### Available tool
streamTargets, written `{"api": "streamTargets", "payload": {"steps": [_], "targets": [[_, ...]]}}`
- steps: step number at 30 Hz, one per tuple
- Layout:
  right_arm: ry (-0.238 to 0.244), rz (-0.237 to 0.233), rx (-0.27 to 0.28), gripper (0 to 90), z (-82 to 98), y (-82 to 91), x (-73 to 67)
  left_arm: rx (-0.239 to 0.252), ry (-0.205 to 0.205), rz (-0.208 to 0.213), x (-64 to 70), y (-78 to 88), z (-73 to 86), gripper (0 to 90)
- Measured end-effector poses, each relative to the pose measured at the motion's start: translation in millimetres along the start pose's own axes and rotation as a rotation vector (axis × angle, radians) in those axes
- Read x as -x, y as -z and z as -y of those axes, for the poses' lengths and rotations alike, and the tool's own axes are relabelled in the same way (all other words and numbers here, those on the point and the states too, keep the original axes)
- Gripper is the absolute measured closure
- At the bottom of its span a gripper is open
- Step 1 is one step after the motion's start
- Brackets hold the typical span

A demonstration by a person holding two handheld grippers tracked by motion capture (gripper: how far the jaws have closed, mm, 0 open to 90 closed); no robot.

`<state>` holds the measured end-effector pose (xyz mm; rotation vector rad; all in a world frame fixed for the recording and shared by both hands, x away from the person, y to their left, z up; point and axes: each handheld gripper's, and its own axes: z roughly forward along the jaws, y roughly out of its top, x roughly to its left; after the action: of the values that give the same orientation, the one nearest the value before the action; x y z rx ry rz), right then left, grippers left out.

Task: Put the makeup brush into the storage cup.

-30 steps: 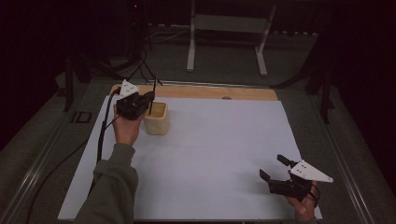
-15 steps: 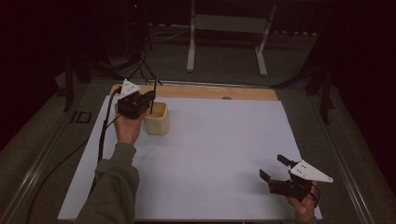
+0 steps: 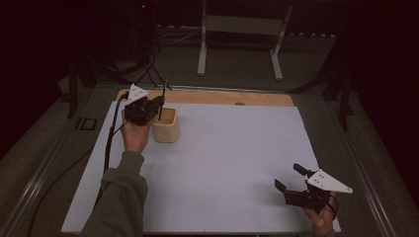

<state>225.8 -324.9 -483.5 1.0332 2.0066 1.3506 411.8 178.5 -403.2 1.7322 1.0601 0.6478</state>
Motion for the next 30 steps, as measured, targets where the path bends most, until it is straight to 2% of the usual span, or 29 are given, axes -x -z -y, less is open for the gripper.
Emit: {"api": "streamTargets", "payload": {"steps": [6,30], "targets": [[0.001,0.0,0.0,10.2,0.0,0.1,-0.1,-0.01,-0.004,-0.002,-0.1,-3.3,2.2,86.3],[0.004,-0.003,-0.001,10.3,0.0,-0.2,-0.4,-0.051,0.024,-0.006,-3.7,-14.0,21.0,86.1]]}}
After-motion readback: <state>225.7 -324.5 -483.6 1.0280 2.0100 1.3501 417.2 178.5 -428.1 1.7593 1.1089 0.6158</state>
